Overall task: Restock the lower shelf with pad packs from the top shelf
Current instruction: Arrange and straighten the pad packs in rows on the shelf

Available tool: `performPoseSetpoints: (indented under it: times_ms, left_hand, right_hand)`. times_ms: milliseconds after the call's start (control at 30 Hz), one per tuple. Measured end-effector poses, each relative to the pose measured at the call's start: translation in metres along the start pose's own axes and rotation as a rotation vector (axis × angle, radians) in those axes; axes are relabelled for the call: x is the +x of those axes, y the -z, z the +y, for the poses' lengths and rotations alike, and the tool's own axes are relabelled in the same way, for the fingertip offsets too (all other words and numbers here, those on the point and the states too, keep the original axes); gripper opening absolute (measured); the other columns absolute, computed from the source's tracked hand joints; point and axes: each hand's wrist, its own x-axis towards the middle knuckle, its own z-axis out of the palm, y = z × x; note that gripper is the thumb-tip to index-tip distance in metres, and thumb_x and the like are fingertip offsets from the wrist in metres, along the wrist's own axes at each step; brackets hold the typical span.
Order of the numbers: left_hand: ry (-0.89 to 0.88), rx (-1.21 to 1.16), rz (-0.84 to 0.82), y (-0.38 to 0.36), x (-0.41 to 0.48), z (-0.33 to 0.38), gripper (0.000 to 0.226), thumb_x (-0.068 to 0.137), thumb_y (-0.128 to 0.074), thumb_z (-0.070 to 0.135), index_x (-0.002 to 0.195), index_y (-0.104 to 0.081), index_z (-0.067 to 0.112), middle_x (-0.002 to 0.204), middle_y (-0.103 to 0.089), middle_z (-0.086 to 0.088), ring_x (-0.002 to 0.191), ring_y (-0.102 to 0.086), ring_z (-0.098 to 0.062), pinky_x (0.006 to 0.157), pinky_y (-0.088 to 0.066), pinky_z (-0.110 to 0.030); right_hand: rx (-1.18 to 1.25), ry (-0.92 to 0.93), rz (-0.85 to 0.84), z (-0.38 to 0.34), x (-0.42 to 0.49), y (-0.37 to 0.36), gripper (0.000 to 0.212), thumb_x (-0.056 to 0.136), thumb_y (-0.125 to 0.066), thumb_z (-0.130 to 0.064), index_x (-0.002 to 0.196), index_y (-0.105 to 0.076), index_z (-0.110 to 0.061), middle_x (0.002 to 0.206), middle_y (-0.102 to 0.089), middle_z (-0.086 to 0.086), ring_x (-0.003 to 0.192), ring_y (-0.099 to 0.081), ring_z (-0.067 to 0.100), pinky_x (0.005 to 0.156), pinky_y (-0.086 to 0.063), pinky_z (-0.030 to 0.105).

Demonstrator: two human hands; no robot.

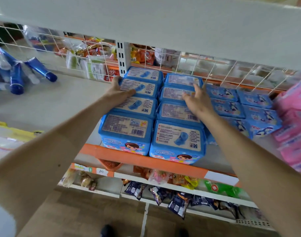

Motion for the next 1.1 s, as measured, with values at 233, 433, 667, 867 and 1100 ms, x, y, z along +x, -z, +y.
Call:
performPoseSetpoints:
  times_ms: [233,433,667,867,1100]
  left_hand:
    - [-0.09,-0.022,-0.035,-0.002,0.008,-0.004,0.056,0.088,-0.074,0.032,0.129,-0.037,0.022,0.11,-0.067,-0.006,0.076,-0.071,-0.016,0.053,-0.056,-0.025]
    - [-0.078,0.185,-0.084,0.007,-0.006,0.003,0.058,0.09,-0.066,0.049,0.133,-0.033,0.027,0.117,-0.064,-0.005,0.092,-0.069,-0.022,0.069,-0.06,-0.037]
    - [-0.424,0.351,0.278,0.011,-0.107,-0.031,0.064,0.087,-0.049,0.051,0.145,-0.045,0.024,0.15,-0.046,0.002,0.128,-0.049,-0.017,0.101,-0.046,-0.044]
    - [-0.544,0.802,0.202,-0.016,-0.127,-0.067,0.085,0.084,-0.029,0.08,0.145,-0.046,0.024,0.16,-0.032,0.0,0.145,-0.026,-0.037,0.104,-0.043,-0.061]
    - [-0.562,0.846,0.233,-0.021,-0.121,-0.065,0.094,0.084,-0.014,0.086,0.141,-0.05,0.02,0.156,-0.04,-0.006,0.142,-0.031,-0.042,0.078,-0.056,-0.06]
  right_hand:
    - [0.048,-0.007,0.049,0.0,0.005,-0.007,0.067,0.098,-0.048,-0.04,0.157,-0.024,-0.02,0.167,0.006,0.004,0.152,-0.015,0.027,0.122,-0.018,0.041]
    - [0.064,0.02,0.008,-0.004,-0.012,0.006,0.069,0.099,-0.048,-0.046,0.157,-0.022,-0.022,0.167,0.001,0.003,0.152,-0.015,0.024,0.12,-0.017,0.041]
    - [0.17,0.198,0.037,0.017,-0.133,0.017,0.062,0.097,-0.045,-0.054,0.154,-0.028,-0.037,0.165,-0.004,-0.015,0.15,-0.007,0.002,0.122,-0.016,0.031]
    - [-0.09,0.344,0.125,0.027,-0.148,-0.022,0.064,0.094,-0.04,-0.062,0.153,-0.029,-0.037,0.166,-0.008,-0.006,0.153,0.003,0.011,0.122,-0.002,0.029]
    - [-0.148,0.312,0.277,0.021,-0.14,-0.035,0.061,0.094,-0.044,-0.054,0.147,-0.047,-0.022,0.159,-0.033,0.001,0.151,-0.018,0.016,0.123,-0.014,0.032]
